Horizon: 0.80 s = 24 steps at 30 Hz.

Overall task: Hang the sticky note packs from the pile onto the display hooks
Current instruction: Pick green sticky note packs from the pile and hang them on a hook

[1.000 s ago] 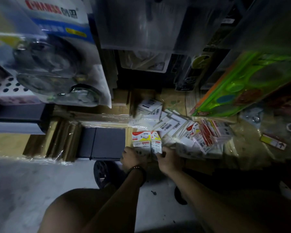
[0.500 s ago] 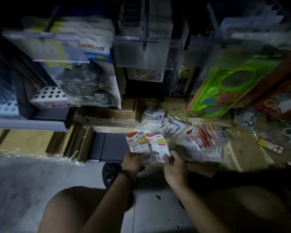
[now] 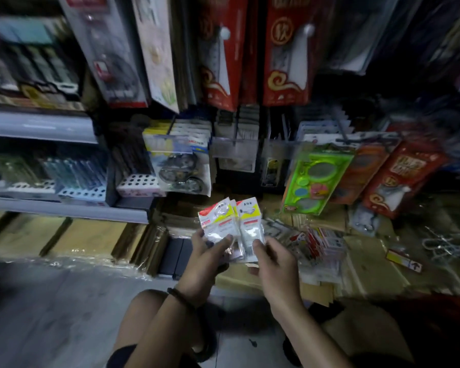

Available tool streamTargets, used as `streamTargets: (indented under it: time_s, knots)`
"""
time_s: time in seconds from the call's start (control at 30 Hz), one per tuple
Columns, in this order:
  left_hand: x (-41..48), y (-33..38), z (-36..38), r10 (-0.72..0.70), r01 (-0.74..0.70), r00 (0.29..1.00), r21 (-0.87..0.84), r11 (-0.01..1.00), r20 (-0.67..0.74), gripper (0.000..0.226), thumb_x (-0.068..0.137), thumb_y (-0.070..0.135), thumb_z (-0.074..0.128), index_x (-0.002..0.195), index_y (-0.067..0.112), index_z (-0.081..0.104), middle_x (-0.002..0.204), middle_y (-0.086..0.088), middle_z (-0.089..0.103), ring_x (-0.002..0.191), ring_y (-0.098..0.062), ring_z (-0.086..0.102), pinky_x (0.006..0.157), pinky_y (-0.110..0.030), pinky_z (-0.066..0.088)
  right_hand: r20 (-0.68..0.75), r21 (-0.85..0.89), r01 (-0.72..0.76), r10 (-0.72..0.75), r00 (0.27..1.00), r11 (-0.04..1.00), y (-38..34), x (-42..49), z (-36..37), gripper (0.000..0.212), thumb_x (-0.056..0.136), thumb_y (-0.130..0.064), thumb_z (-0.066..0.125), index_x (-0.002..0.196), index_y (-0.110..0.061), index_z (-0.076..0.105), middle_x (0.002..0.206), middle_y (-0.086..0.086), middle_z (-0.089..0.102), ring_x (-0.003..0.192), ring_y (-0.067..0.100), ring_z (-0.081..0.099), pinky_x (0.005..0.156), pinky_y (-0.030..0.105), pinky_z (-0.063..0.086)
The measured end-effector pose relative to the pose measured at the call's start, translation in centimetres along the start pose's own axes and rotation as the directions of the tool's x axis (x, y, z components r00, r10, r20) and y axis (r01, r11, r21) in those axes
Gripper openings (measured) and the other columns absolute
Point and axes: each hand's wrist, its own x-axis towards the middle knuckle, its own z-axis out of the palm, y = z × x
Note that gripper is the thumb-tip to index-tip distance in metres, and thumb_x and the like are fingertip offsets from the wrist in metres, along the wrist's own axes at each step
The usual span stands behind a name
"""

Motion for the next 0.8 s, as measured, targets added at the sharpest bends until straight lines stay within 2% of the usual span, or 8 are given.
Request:
streamTargets:
  time_s: [0.03, 0.1, 0.27, 0.43, 0.53, 0.6, 0.67, 0.8]
  knots:
    - [-0.7, 0.7, 0.7, 0.032, -0.033, 0.999, 0.039, 0.999, 0.02, 0.08, 0.08, 0.035, 0.089, 0.143, 0.016, 0.044, 0.125, -0.011, 0.076, 0.104, -0.031, 0.077, 0.085, -0.05, 0.063, 0.022, 0.009, 0.026, -0.026, 0.999, 1.0, -1.3, -0.6, 0.0, 0.035, 0.097, -0.041, 0.064, 0.092, -0.006, 0.068, 0.08, 0.019, 0.062, 0.072, 0.019, 0.059, 0.069, 0.058, 0.062]
    - [-1.9, 2.3, 2.3, 0.069, -0.075, 0.995, 0.079, 0.994, 0.07, 0.085, 0.079, 0.042, 0.092, 0.14, 0.004, 0.048, 0.11, -0.007, 0.075, 0.093, -0.022, 0.075, 0.075, -0.04, 0.062, 0.084, 0.045, 0.045, -0.049, 0.995, 0.998, -3.4, -1.6, -0.1, 0.017, 0.098, -0.029, 0.069, 0.094, -0.014, 0.076, 0.082, 0.008, 0.074, 0.075, 0.022, 0.068, 0.069, 0.044, 0.059]
    - [-4.8, 6.1, 5.1, 0.05, -0.042, 0.978, -0.043, 0.998, 0.205, 0.033, 0.085, 0.038, 0.079, 0.097, 0.015, 0.059, 0.077, -0.002, 0.057, 0.072, -0.016, 0.058, 0.065, -0.029, 0.05, 0.215, 0.065, 0.044, -0.057, 0.975, 0.997, -7.9, -3.6, -0.7, 0.022, 0.103, -0.016, 0.064, 0.103, -0.027, 0.083, 0.096, -0.01, 0.081, 0.092, 0.003, 0.074, 0.076, 0.021, 0.052]
    - [-6.9, 9.3, 5.5, 0.031, -0.016, 0.983, -0.081, 0.997, 0.182, 0.037, 0.092, 0.035, 0.067, 0.109, 0.003, 0.074, 0.114, -0.025, 0.073, 0.11, -0.037, 0.07, 0.097, -0.05, 0.055, 0.185, -0.089, 0.225, -0.206, 0.961, 0.97, -10.2, -3.7, -1.8, 0.016, 0.102, -0.033, 0.066, 0.109, -0.033, 0.081, 0.108, -0.013, 0.077, 0.106, 0.001, 0.068, 0.092, 0.029, 0.055]
    - [-8.6, 11.4, 5.5, 0.048, -0.025, 0.969, -0.096, 0.995, 0.242, 0.046, 0.097, 0.025, 0.066, 0.133, -0.004, 0.066, 0.132, -0.032, 0.069, 0.115, -0.038, 0.072, 0.088, -0.046, 0.063, 0.121, -0.266, 0.382, -0.363, 0.924, 0.885, -12.4, -3.6, -2.7, 0.015, 0.097, -0.022, 0.075, 0.1, -0.036, 0.078, 0.105, -0.015, 0.07, 0.102, -0.001, 0.064, 0.084, 0.019, 0.052]
    - [-10.0, 13.2, 5.4, 0.069, -0.043, 0.954, -0.096, 0.994, 0.29, 0.041, 0.097, 0.019, 0.068, 0.132, -0.002, 0.069, 0.132, -0.031, 0.069, 0.114, -0.038, 0.073, 0.086, -0.046, 0.064, 0.148, -0.21, 0.369, -0.344, 0.927, 0.905, -14.5, -3.5, -3.5, 0.019, 0.094, -0.014, 0.079, 0.098, -0.032, 0.077, 0.099, -0.014, 0.074, 0.089, 0.002, 0.072, 0.074, 0.02, 0.058]
    - [-11.0, 14.9, 4.9, 0.093, -0.057, 0.935, -0.113, 0.992, 0.341, 0.038, 0.095, 0.015, 0.072, 0.131, 0.001, 0.072, 0.135, -0.03, 0.068, 0.124, -0.044, 0.068, 0.099, -0.056, 0.06, 0.166, -0.14, 0.316, -0.293, 0.942, 0.938, -16.4, -3.3, -3.9, 0.025, 0.09, -0.01, 0.084, 0.099, -0.031, 0.073, 0.099, -0.012, 0.076, 0.083, 0.004, 0.075, 0.067, 0.028, 0.064]
    - [-12.3, 18.1, 4.3, 0.143, -0.098, 0.92, -0.14, 0.985, 0.365, 0.055, 0.094, 0.018, 0.068, 0.145, -0.001, 0.059, 0.145, -0.032, 0.06, 0.136, -0.05, 0.058, 0.116, -0.066, 0.044, 0.13, -0.097, 0.34, -0.327, 0.936, 0.935, -19.5, -2.8, -3.9, 0.037, 0.083, -0.013, 0.091, 0.101, -0.034, 0.067, 0.103, -0.011, 0.073, 0.089, 0.001, 0.072, 0.075, 0.033, 0.066]
